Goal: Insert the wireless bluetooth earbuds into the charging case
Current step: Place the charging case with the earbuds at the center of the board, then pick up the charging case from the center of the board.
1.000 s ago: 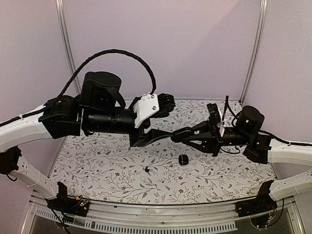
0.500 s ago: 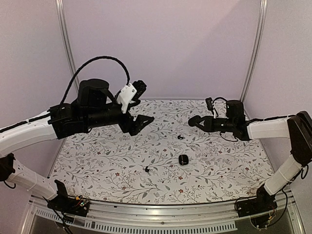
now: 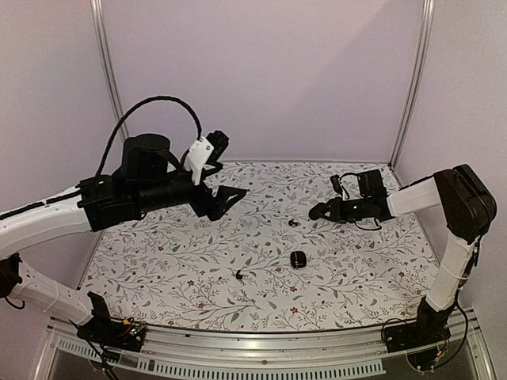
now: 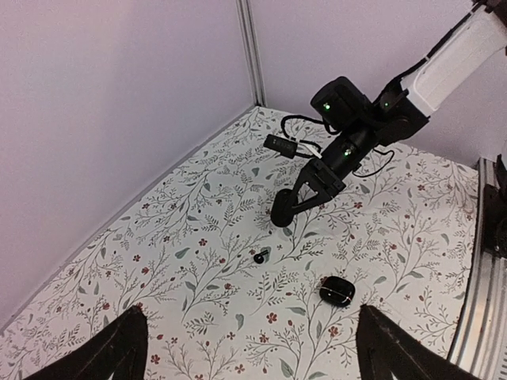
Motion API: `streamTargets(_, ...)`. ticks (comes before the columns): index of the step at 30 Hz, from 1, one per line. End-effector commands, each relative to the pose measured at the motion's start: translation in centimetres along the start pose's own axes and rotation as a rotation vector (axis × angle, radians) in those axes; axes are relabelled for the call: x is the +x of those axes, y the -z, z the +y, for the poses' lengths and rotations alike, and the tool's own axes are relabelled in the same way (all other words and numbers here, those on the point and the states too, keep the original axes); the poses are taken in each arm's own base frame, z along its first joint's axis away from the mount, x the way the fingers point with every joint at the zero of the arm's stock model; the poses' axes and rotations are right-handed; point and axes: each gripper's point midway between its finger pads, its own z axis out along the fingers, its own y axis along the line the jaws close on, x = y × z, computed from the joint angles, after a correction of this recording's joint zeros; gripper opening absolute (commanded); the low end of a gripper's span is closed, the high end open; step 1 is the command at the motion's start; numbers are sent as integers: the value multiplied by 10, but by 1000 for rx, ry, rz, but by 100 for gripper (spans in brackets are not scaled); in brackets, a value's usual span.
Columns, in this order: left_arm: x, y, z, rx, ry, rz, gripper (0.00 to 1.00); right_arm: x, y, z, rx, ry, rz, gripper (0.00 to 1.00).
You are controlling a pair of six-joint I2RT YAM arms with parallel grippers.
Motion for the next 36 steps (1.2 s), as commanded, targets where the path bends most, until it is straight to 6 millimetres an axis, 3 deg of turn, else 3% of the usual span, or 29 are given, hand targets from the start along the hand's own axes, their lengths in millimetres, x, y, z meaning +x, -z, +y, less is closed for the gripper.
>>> streamTargets(1,-2,8,9,-24,25,-42,91,2,-8,-16,29,-5,37,20)
streamTargets(5,1,9,17,-60,57,-47,94,16,-17,-32,60,-19,80,22)
streamTargets(12,6,15,27,-93,106,-59,100,21,-16,-48,137,-23,89,47)
streamTargets(16,5,23,31,-112,114,-76,100,18,-8,-61,195,-27,86,53)
streamTargets(24,2,27,48,-171,143,-65,100,-14,25,-82,333,-2,-21,73)
streamTargets(30,-1,41,54,-191,179,-111,100,-39,48,-77,387,49,-90,77)
streamTargets(33,-3,49,56,-192,190,-137,100,-56,67,-59,386,88,-154,85)
streamTargets(34,-3,52,56,-193,192,-146,100,-66,77,-48,377,112,-191,96)
streamTargets(36,-2,55,56,-191,194,-165,100,-72,91,-32,356,144,-240,99)
